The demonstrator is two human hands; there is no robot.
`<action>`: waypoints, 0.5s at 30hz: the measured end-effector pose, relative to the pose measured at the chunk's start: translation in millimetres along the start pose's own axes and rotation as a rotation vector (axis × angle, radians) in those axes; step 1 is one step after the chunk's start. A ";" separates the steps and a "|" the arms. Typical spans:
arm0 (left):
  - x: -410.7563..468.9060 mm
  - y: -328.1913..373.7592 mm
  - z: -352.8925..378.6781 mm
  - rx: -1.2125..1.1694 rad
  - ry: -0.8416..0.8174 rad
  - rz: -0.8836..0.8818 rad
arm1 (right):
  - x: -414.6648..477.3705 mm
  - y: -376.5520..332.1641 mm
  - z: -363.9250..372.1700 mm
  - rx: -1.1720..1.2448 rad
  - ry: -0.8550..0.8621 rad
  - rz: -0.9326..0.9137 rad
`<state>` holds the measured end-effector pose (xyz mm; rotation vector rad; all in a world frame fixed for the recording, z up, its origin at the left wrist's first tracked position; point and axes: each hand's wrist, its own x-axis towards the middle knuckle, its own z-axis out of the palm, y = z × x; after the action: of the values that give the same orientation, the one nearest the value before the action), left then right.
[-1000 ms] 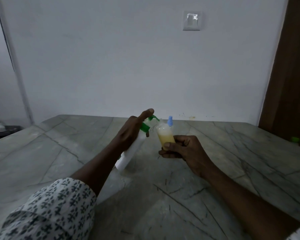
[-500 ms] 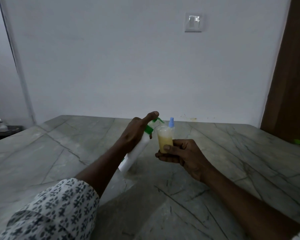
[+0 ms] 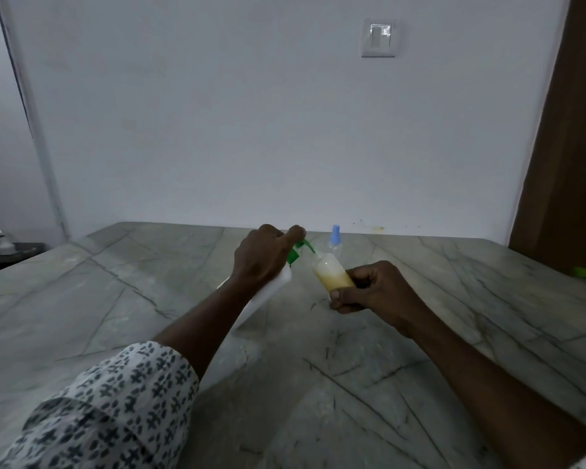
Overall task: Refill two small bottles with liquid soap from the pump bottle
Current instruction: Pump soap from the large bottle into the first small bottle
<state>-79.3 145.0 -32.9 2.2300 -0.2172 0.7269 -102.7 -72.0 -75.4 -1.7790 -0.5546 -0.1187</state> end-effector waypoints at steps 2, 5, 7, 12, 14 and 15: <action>1.4 -2.3 1.7 0.036 0.036 0.005 | -0.1 2.5 3.7 0.028 -0.002 0.009; 1.6 -4.7 1.7 0.073 0.027 0.018 | 0.8 2.4 6.7 0.053 0.009 0.006; 1.0 -3.9 1.3 0.091 0.042 0.012 | 1.6 1.0 6.5 0.064 0.030 -0.002; 0.4 -2.1 3.5 0.129 0.059 0.008 | 2.6 0.9 4.7 0.050 0.061 0.002; 0.4 -2.1 4.7 0.142 0.066 0.012 | 3.0 1.4 4.1 0.041 0.064 0.003; 0.1 -1.7 4.9 0.135 0.067 0.015 | 2.9 1.6 3.8 0.039 0.065 0.004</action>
<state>-76.4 142.7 -36.6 2.3290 -0.1560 0.8456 -100.3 -67.9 -76.8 -1.7319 -0.5033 -0.1609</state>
